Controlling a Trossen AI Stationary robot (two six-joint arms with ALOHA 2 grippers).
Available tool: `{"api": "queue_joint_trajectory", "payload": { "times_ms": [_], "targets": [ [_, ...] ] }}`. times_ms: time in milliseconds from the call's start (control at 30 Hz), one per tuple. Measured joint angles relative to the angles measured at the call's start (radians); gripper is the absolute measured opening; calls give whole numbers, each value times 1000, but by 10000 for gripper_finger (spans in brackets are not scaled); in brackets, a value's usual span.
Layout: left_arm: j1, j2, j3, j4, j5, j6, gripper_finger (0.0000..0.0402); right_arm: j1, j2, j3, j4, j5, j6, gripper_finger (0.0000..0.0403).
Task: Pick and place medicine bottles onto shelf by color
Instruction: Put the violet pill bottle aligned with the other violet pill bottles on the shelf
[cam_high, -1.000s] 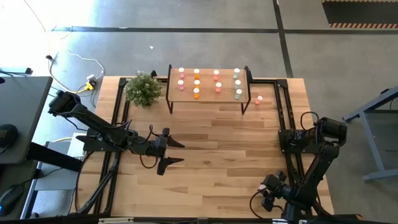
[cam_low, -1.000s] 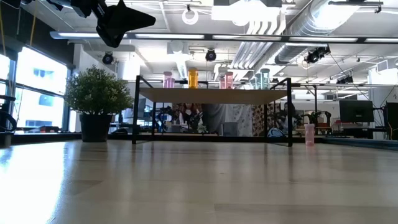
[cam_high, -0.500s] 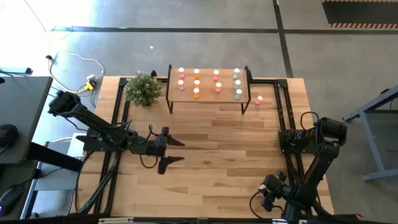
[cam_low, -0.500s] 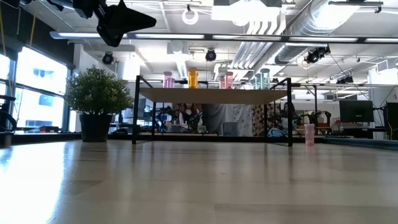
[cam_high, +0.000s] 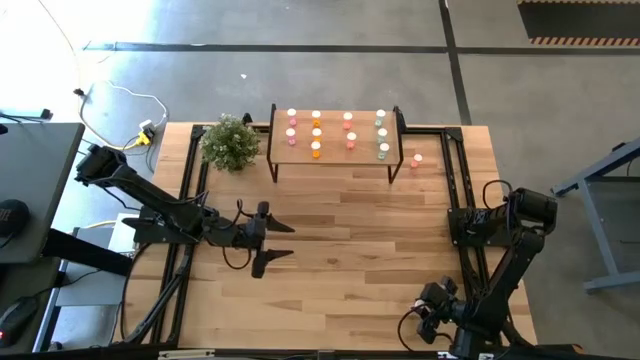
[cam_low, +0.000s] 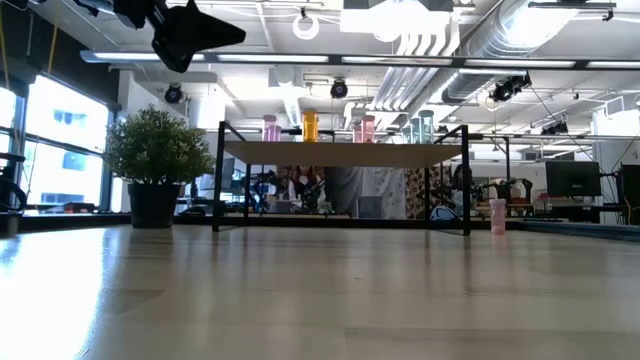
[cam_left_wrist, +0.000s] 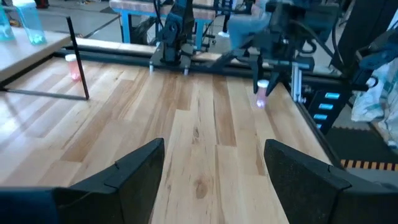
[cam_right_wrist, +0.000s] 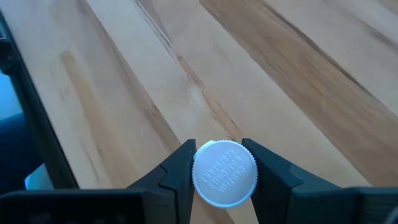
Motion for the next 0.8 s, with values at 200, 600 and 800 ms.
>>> {"api": "queue_joint_trajectory", "payload": {
  "times_ms": [200, 600, 800],
  "targets": [
    [0, -40, 0, -38, 0, 1, 266, -65, 0, 77, -64, 0, -111, 117],
    [0, -51, 0, -77, 36, 26, 266, -232, -36, 204, -93, 1, -378, 117],
    [0, -48, 0, -77, 47, 2, 266, -317, -43, 279, -93, -13, -551, 117]
  ]
}}
